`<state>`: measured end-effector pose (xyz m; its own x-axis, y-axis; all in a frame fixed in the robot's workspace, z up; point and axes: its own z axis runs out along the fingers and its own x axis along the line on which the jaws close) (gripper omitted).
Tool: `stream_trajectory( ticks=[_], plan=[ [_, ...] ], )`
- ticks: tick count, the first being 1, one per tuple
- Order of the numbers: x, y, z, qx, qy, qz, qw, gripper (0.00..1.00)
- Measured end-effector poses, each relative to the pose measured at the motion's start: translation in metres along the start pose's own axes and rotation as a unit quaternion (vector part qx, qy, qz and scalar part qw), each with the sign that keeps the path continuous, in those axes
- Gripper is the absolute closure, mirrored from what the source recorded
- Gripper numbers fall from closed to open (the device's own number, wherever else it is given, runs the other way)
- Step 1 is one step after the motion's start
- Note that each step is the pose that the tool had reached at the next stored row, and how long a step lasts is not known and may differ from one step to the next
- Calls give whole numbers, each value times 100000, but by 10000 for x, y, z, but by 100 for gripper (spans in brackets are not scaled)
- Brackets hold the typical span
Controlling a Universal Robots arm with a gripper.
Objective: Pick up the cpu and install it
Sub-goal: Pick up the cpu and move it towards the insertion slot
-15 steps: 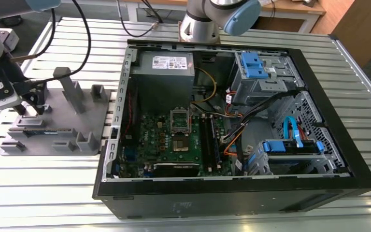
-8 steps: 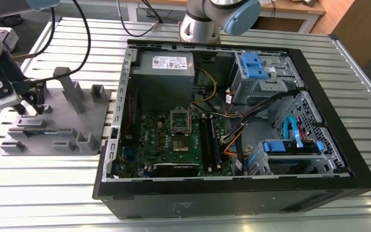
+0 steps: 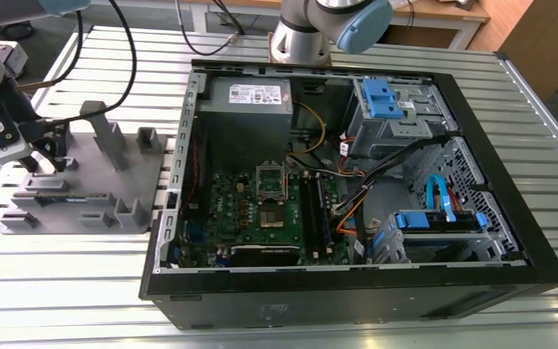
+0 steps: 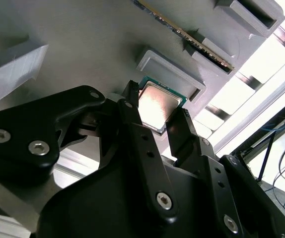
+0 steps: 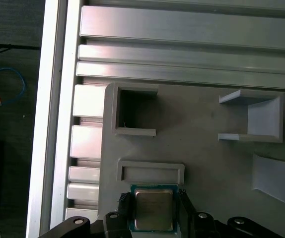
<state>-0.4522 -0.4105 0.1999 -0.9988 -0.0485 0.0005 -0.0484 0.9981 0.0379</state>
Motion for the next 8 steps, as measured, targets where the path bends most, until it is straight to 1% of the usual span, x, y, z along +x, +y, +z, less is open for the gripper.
stream_trajectory(
  ticks=[3, 6, 8],
  plan=[
    [0, 0, -5, 5, 11, 3, 100000, 53],
    [0, 2, -46, 1, 4, 2, 100000, 53],
    [0, 3, -87, 2, 6, 2, 100000, 53]
  ],
)
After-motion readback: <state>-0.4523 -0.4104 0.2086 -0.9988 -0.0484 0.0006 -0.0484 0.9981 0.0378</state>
